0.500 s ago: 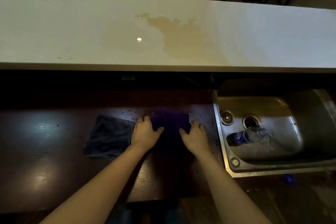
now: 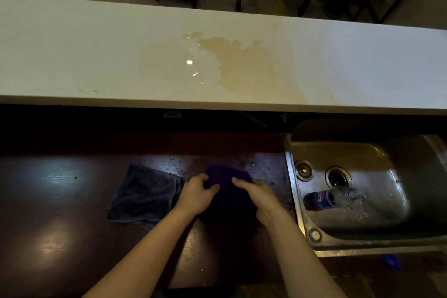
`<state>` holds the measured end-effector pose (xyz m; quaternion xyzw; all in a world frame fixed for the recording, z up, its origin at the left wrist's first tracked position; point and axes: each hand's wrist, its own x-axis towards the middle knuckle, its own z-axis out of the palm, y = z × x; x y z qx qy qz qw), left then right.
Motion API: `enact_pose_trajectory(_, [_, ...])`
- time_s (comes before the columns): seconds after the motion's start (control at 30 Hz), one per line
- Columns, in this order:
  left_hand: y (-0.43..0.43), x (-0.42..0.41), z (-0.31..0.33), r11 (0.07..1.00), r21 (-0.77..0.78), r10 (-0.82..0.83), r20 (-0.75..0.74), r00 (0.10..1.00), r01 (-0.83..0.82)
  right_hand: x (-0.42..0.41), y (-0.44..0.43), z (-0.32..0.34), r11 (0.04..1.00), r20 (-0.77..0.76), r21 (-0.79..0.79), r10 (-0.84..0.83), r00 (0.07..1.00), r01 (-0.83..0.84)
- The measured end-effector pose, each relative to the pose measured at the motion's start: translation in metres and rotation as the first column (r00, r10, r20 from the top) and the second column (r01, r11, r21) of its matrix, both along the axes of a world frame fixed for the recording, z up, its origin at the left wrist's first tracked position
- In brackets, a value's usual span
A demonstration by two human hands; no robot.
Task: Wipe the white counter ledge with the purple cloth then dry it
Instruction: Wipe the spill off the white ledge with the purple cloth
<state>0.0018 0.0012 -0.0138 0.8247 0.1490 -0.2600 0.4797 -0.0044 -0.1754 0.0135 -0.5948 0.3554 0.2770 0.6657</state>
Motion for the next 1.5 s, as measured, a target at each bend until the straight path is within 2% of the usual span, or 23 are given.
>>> enact_pose_trajectory(0.13, [0.011, 0.008, 0.015, 0.958, -0.257, 0.128, 0.003, 0.992, -0.123, 0.005, -0.004, 0.021, 0.963, 0.091, 0.269, -0.023, 0.996, -0.002])
enact_pose_trajectory(0.23, [0.018, 0.018, 0.041, 0.919, -0.368, 0.166, 0.043, 0.985, -0.139, 0.012, -0.003, 0.039, 0.927, 0.165, 0.372, -0.026, 0.986, -0.038])
enact_pose_trajectory(0.43, [0.029, 0.034, 0.104, 0.856, -0.495, 0.271, 0.191, 0.944, -0.146, 0.029, 0.004, 0.095, 0.884, 0.358, 0.437, -0.002, 0.934, -0.166])
enact_pose_trajectory(0.57, [0.035, 0.045, 0.146, 0.870, -0.487, 0.272, 0.329, 0.904, -0.084, 0.038, 0.012, 0.136, 0.870, 0.486, 0.428, 0.006, 0.874, -0.244])
enact_pose_trajectory(0.7, [0.038, 0.058, 0.177, 0.924, -0.382, 0.215, 0.497, 0.840, -0.010, 0.049, 0.020, 0.164, 0.902, 0.578, 0.366, -0.027, 0.816, -0.230])
enact_pose_trajectory(0.87, [0.042, 0.079, 0.204, 0.984, -0.175, 0.091, 0.669, 0.737, 0.038, 0.065, 0.030, 0.184, 0.962, 0.682, 0.246, -0.085, 0.727, -0.117])
enact_pose_trajectory(1.03, [0.062, 0.094, 0.212, 0.997, 0.078, -0.061, 0.741, 0.669, 0.005, 0.078, 0.008, 0.202, 0.981, 0.733, 0.192, -0.144, 0.665, 0.002])
enact_pose_trajectory(1.1, [0.079, 0.099, 0.207, 0.979, 0.197, -0.119, 0.751, 0.649, -0.049, 0.083, -0.009, 0.209, 0.993, 0.776, 0.108, -0.114, 0.621, 0.047])
enact_pose_trajectory(1.2, [0.109, 0.104, 0.196, 0.929, 0.341, -0.155, 0.714, 0.682, -0.146, 0.092, -0.036, 0.216, 0.982, 0.824, -0.081, -0.031, 0.565, 0.171])
enact_pose_trajectory(1.3, [0.138, 0.108, 0.184, 0.859, 0.456, -0.156, 0.666, 0.730, -0.232, 0.101, -0.063, 0.218, 0.900, 0.853, -0.273, 0.063, 0.518, 0.340])
enact_pose_trajectory(1.37, [0.154, 0.109, 0.176, 0.808, 0.519, -0.143, 0.633, 0.761, -0.279, 0.107, -0.079, 0.214, 0.790, 0.822, -0.463, 0.215, 0.527, 0.402])
enact_pose_trajectory(1.47, [0.171, 0.106, 0.166, 0.743, 0.602, -0.164, 0.586, 0.794, -0.291, 0.118, -0.090, 0.198, 0.583, 0.673, -0.720, 0.453, 0.585, 0.377])
enact_pose_trajectory(1.5, [0.175, 0.105, 0.163, 0.737, 0.614, -0.173, 0.576, 0.799, -0.283, 0.121, -0.088, 0.190, 0.545, 0.620, -0.769, 0.510, 0.596, 0.335])
